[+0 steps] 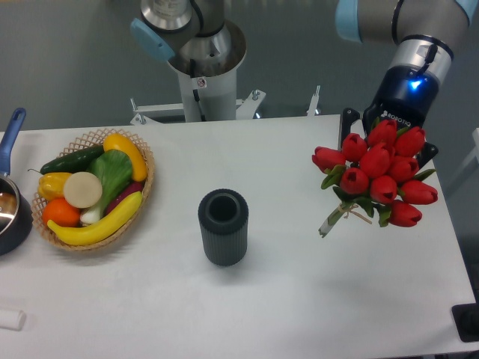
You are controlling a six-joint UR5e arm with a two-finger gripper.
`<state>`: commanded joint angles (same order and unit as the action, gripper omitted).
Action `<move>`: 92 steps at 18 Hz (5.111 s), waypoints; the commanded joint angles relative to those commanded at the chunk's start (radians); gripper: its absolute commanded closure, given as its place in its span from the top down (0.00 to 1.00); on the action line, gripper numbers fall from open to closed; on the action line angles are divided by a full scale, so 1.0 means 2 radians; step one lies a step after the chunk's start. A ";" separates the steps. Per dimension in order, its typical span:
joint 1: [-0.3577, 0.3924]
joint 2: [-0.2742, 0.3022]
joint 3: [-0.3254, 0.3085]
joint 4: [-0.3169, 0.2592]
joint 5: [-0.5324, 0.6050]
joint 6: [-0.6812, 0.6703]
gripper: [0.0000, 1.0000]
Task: Place the flowers on the table
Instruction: 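Hold the red tulip bunch in the gripper and lift it slightly, then lower the held red tulips down onto the table surface, then open the gripper to release the tulips and raise it away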
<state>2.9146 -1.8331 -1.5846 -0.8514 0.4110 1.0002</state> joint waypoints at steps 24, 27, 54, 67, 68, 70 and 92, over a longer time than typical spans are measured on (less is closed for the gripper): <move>-0.074 0.004 0.001 0.005 0.303 0.031 0.44; -0.086 -0.002 0.002 0.005 0.346 0.049 0.44; -0.171 -0.177 0.061 0.004 0.578 0.102 0.44; -0.176 -0.196 0.095 0.004 0.577 0.109 0.99; -0.175 -0.193 0.102 0.005 0.575 0.107 1.00; -0.170 -0.179 0.122 0.006 0.542 0.102 1.00; -0.012 -0.025 0.104 -0.148 0.479 0.377 1.00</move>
<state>2.8900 -1.8838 -1.3775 -1.1474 1.3684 1.7548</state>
